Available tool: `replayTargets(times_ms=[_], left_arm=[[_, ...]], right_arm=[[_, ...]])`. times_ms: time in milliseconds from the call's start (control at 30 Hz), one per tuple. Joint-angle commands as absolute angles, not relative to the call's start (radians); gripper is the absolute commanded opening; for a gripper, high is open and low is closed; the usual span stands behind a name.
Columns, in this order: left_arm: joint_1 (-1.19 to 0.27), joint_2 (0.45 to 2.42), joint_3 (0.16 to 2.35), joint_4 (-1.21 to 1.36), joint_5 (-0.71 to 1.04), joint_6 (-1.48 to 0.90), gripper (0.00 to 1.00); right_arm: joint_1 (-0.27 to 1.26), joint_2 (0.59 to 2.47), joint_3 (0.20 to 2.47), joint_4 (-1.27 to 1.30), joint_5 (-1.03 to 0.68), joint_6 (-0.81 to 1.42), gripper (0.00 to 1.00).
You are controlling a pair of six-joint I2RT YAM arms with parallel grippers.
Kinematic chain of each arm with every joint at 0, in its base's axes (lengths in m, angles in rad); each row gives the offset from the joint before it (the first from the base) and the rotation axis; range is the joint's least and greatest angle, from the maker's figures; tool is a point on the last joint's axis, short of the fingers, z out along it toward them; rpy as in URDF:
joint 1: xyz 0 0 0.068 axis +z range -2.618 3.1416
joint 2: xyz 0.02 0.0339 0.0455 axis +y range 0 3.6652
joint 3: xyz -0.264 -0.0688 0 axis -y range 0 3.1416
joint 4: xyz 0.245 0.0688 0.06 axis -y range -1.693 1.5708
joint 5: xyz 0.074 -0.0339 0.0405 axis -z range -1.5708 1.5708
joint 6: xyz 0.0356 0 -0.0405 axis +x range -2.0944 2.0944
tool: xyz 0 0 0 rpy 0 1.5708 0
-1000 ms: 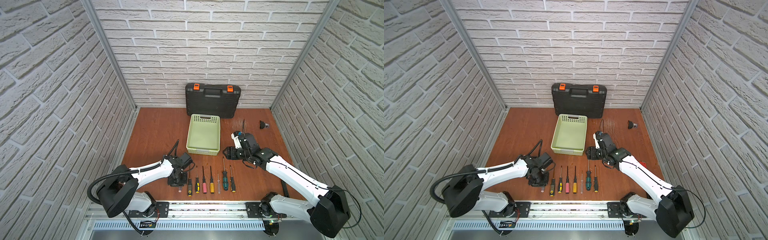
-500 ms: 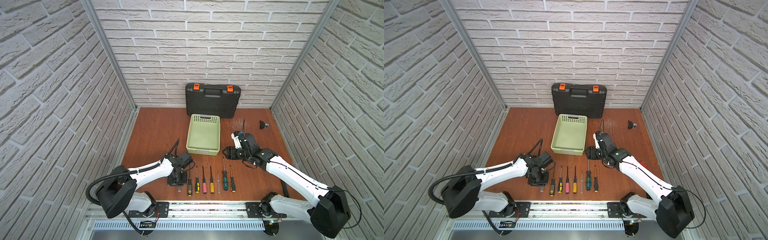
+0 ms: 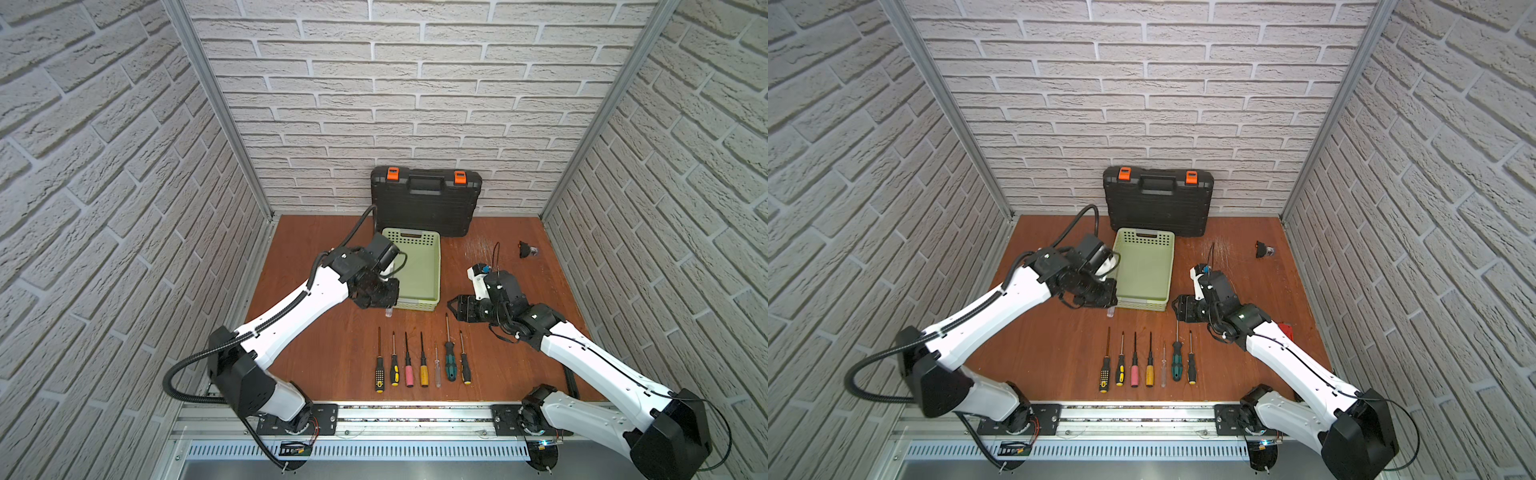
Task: Put the screwdriver in the bin
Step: 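Lift the clear screwdriver with the left gripper and carry it over the basket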
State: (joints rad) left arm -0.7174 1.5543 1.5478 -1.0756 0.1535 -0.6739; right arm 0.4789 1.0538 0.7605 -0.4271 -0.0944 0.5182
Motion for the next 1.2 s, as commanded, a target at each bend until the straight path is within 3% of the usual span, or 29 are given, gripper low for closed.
replayTargets(times_ms=[0, 233, 533, 1167], left_arm=[[-0.691, 1.716, 1.712, -1.145, 0.171, -0.531, 0.0], [-0.634, 2.035, 1.985, -1.158, 0.197, -0.477, 0.0], [-0.588, 2.26, 2.151, -1.158, 0.2, -0.507, 0.0], [-0.577, 2.406, 2.156, -1.139, 0.213, -0.543, 0.0]], right_arm=[[0.486, 1.029, 0.775, -0.408, -0.089, 0.508, 0.71], [0.486, 0.983, 0.768, -0.422, -0.077, 0.516, 0.73], [0.486, 0.918, 0.72, -0.461, -0.067, 0.538, 0.73], [0.486, 0.911, 0.712, -0.442, -0.057, 0.54, 0.73]])
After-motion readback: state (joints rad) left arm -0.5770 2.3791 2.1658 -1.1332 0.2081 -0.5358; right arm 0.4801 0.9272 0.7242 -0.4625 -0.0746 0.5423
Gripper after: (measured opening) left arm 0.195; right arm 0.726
